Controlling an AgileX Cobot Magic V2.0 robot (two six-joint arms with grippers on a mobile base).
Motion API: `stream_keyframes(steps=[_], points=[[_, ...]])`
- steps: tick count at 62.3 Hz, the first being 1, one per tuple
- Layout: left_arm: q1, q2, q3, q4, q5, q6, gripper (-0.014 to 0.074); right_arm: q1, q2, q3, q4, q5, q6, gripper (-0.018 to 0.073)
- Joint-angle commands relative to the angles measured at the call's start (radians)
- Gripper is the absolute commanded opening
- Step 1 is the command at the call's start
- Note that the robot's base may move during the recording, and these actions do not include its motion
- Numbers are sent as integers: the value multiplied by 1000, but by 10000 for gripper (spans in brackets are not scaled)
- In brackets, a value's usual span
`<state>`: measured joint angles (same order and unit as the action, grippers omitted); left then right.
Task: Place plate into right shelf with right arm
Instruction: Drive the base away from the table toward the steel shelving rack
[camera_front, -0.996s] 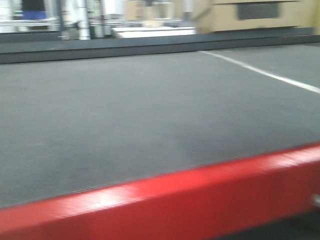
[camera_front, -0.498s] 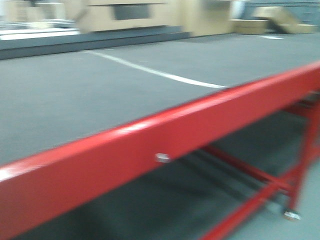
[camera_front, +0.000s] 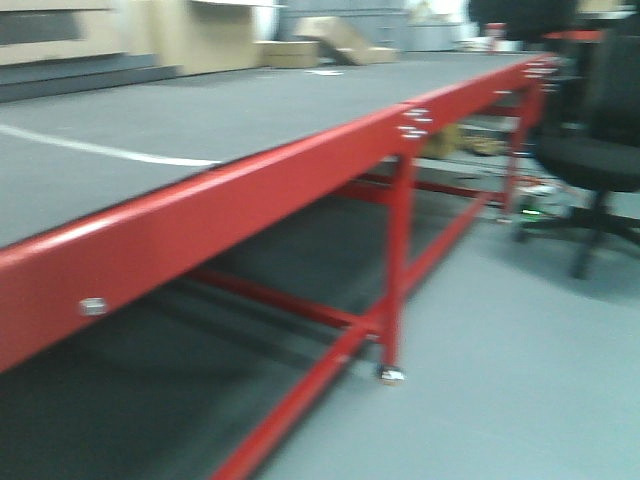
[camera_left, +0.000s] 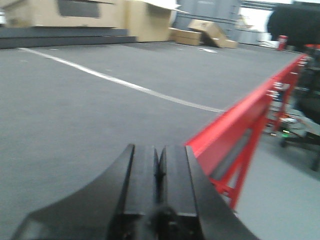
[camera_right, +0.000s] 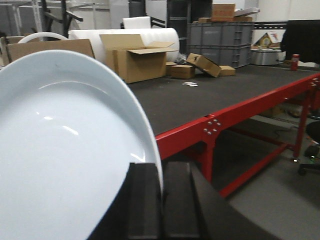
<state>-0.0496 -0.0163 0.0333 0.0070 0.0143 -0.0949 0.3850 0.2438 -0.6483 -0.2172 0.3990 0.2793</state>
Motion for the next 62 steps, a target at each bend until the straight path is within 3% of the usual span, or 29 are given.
stream_keyframes(steps=[1,10,22,62], points=[[0,-12,8,0,-92,-6,-47,-5,10,-30,-17,-99,-6,29],[0,-12,8,0,-92,-6,-47,-5,10,-30,-17,-99,-6,29],[-44,-12,8,0,-92,-6,-47,-5,10,-30,-17,-99,-6,29],[-44,-12,8,0,-92,-6,-47,-5,10,-30,-17,-99,-6,29]])
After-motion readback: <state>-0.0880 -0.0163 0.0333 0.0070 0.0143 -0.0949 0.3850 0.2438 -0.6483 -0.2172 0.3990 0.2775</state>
